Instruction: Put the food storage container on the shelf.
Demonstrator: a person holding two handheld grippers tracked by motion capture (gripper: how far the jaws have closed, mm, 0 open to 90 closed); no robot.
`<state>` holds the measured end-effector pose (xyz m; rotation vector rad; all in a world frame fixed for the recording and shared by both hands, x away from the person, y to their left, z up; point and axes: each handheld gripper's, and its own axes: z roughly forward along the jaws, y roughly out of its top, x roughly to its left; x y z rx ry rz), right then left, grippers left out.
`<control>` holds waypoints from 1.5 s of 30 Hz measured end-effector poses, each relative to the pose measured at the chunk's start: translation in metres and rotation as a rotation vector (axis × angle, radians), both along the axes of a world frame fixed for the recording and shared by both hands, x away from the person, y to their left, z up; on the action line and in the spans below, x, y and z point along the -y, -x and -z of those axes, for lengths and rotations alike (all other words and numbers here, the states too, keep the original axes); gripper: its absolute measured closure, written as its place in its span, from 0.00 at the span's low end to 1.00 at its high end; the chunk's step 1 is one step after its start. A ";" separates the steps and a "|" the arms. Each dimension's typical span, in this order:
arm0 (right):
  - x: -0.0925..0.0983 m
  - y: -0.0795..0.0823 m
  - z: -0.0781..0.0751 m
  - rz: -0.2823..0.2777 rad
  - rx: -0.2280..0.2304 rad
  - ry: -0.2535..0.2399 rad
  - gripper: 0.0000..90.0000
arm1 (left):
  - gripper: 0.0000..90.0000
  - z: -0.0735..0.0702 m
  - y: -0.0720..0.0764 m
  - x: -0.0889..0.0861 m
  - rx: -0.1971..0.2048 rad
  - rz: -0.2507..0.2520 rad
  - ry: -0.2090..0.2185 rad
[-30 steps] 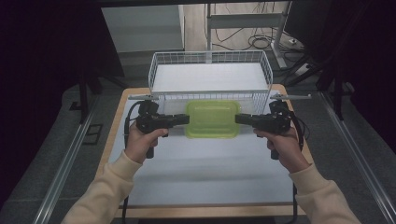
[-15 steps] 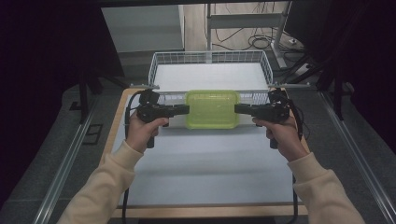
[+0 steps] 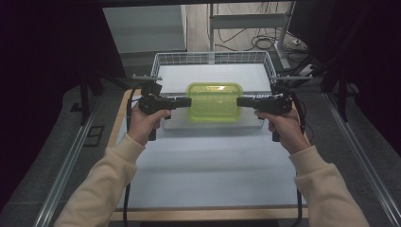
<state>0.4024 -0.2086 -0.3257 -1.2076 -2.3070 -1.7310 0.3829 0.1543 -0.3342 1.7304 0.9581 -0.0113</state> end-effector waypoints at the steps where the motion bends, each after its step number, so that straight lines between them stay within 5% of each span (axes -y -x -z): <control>1: -0.001 -0.001 -0.001 0.000 0.001 0.000 0.90 | 0.90 -0.001 -0.001 0.000 0.000 -0.006 -0.001; 36: -0.006 -0.055 -0.023 0.071 -0.016 -0.002 0.90 | 0.89 -0.021 -0.065 0.001 -0.022 -0.038 -0.021; 45: -0.010 -0.075 -0.031 0.106 -0.033 0.010 0.90 | 0.88 -0.022 -0.084 0.004 -0.057 -0.077 -0.025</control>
